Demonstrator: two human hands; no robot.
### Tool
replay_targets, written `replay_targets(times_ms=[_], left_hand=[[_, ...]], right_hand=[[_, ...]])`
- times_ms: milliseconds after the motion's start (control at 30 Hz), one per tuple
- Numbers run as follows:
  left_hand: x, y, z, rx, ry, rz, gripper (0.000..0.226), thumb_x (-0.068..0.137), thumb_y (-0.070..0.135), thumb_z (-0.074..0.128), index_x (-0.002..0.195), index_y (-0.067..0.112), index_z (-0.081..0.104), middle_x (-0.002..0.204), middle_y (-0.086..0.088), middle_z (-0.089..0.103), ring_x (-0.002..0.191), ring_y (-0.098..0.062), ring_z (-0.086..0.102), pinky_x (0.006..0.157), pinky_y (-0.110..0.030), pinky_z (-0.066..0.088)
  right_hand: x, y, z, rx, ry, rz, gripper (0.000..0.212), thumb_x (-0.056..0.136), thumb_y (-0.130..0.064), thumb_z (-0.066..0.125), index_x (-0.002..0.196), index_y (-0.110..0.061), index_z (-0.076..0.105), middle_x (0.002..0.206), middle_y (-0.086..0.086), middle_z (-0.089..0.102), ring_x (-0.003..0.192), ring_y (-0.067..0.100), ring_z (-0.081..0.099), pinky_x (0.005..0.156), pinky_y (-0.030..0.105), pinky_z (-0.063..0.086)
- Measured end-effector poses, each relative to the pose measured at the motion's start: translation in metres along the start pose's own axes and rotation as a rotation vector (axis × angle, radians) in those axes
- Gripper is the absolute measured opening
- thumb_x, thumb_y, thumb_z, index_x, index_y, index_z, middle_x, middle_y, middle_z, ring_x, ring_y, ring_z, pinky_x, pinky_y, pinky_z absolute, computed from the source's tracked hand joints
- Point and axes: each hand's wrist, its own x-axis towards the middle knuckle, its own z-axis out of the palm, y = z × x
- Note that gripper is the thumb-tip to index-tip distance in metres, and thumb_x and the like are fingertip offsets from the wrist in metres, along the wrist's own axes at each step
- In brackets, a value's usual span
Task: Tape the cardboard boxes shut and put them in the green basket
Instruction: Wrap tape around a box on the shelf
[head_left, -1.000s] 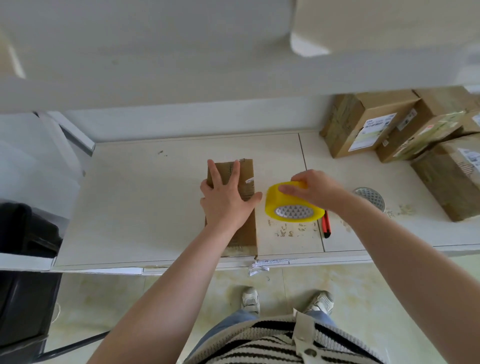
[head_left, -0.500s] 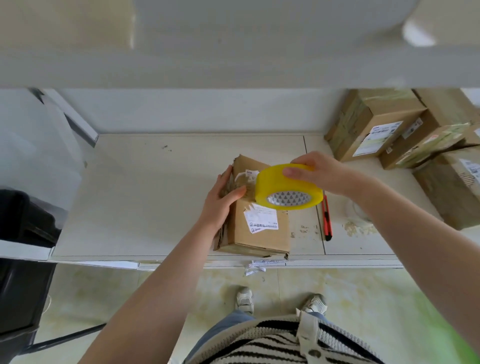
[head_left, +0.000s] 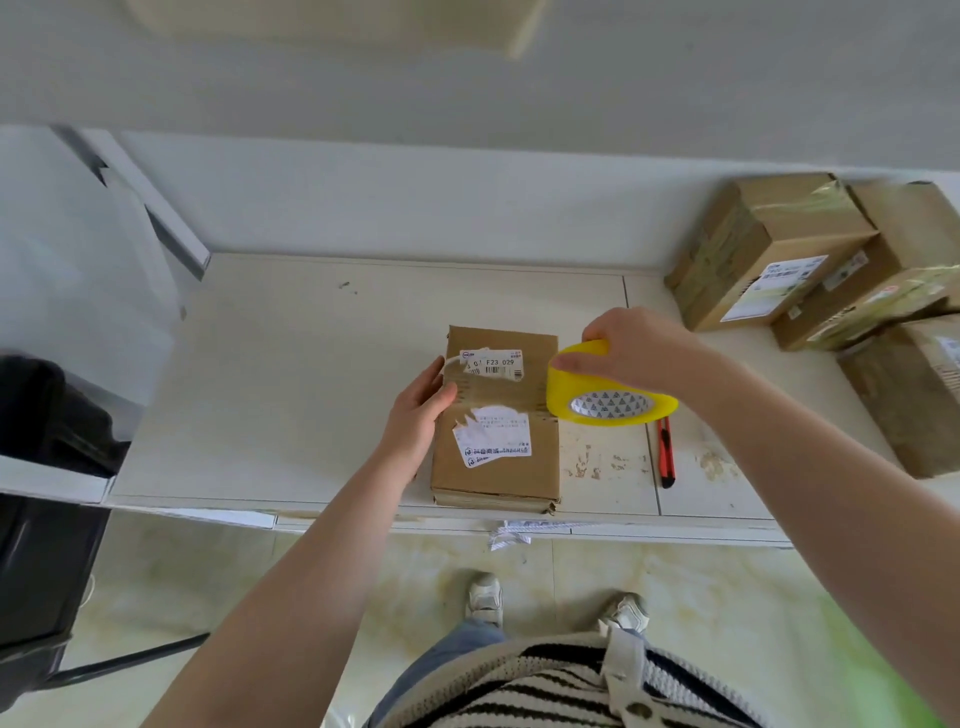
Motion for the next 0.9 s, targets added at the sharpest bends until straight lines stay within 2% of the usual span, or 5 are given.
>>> replay_targets(times_ms=[100, 233, 500, 767, 900], left_hand=[[0.004, 0.004, 0.014, 0.116, 0.057, -0.046, 0.029, 0.101, 0.012, 0.044, 0.115, 0.029, 0.063, 0.105, 0.003, 0.073, 0.101, -0.023, 0.067, 0.092, -0.039, 0.052], [0.007, -0.002, 0.027, 0.386, 0.110, 0.026, 0.044, 0.100, 0.041, 0.049, 0.136, 0.016, 0.047, 0.114, 0.000, 0.064, 0.107, -0.022, 0.062, 0.093, -0.038, 0.050], [0.009, -0.006, 0.025, 0.551, 0.162, 0.067, 0.046, 0.097, 0.047, 0.050, 0.134, 0.020, 0.048, 0.097, 0.012, 0.061, 0.081, -0.005, 0.058, 0.063, -0.014, 0.040], [0.007, -0.004, 0.026, 0.614, 0.169, 0.066, 0.047, 0.099, 0.045, 0.048, 0.138, 0.020, 0.046, 0.109, 0.004, 0.066, 0.098, -0.018, 0.065, 0.075, -0.026, 0.046], [0.003, 0.003, 0.030, 0.652, 0.154, 0.058, 0.064, 0.099, 0.043, 0.049, 0.153, 0.021, 0.025, 0.135, -0.003, 0.057, 0.120, -0.024, 0.058, 0.091, -0.032, 0.047]], right_hand=[[0.004, -0.006, 0.000, -0.054, 0.012, 0.003, 0.056, 0.076, -0.080, 0.048, 0.081, -0.026, 0.063, 0.079, -0.006, 0.061, 0.068, 0.010, 0.055, 0.052, 0.025, 0.036], [0.000, -0.005, 0.002, -0.070, 0.026, 0.013, 0.056, 0.072, -0.084, 0.046, 0.065, -0.029, 0.055, 0.067, -0.007, 0.057, 0.061, 0.008, 0.052, 0.050, 0.023, 0.030], [0.010, 0.013, 0.006, -0.004, -0.068, 0.054, 0.081, 0.040, -0.103, 0.037, 0.074, -0.031, 0.055, 0.069, -0.010, 0.057, 0.064, 0.007, 0.053, 0.056, 0.027, 0.039], [0.014, 0.042, 0.056, 0.130, -0.169, 0.209, 0.079, 0.058, -0.085, 0.061, 0.106, -0.022, 0.066, 0.080, -0.011, 0.058, 0.073, 0.009, 0.056, 0.063, 0.026, 0.043], [0.018, 0.044, 0.064, 0.180, -0.176, 0.223, 0.083, 0.051, -0.086, 0.058, 0.104, -0.022, 0.067, 0.079, -0.010, 0.060, 0.072, 0.008, 0.057, 0.059, 0.025, 0.041]])
